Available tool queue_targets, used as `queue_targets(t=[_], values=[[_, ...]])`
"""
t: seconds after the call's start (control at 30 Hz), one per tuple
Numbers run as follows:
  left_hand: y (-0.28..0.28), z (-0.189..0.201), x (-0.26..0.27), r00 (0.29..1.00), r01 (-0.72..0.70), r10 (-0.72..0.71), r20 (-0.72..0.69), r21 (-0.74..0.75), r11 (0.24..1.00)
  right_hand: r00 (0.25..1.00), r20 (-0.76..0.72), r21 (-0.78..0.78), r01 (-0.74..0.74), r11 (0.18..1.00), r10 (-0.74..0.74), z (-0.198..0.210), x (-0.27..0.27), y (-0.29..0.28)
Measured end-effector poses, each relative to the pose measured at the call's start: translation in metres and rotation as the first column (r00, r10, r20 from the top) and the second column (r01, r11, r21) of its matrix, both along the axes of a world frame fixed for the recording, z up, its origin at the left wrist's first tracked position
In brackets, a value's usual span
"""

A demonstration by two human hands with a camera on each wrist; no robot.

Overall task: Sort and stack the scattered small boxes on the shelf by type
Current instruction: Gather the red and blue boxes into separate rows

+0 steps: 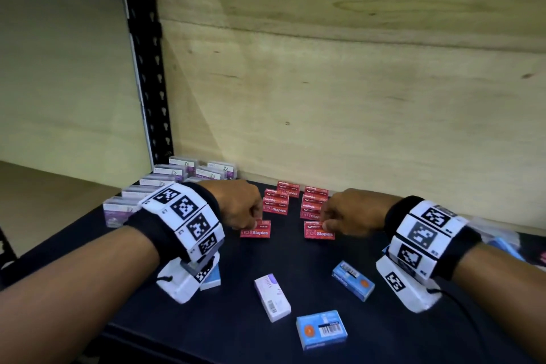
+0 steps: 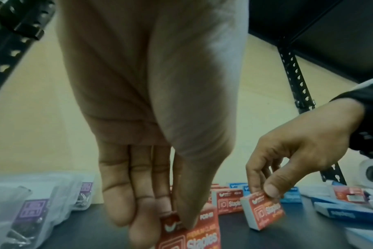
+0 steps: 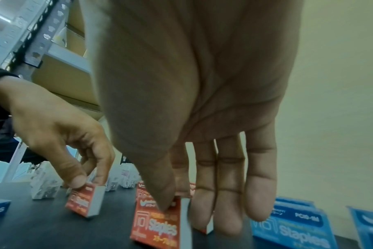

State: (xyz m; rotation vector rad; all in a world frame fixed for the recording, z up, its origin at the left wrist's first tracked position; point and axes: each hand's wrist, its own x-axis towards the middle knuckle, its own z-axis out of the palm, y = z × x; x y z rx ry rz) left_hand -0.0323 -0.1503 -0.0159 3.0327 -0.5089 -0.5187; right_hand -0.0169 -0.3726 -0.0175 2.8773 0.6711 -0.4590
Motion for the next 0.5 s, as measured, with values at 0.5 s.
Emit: queue_targets(t=[0.5], values=[[-0.015,-0.002,0.039,1.0,0.016,-0.016,0.0,-0.065,0.998,0.996,0.048,0.092,0.07,0.993,-0.074,-0.01,0.019,0.011]])
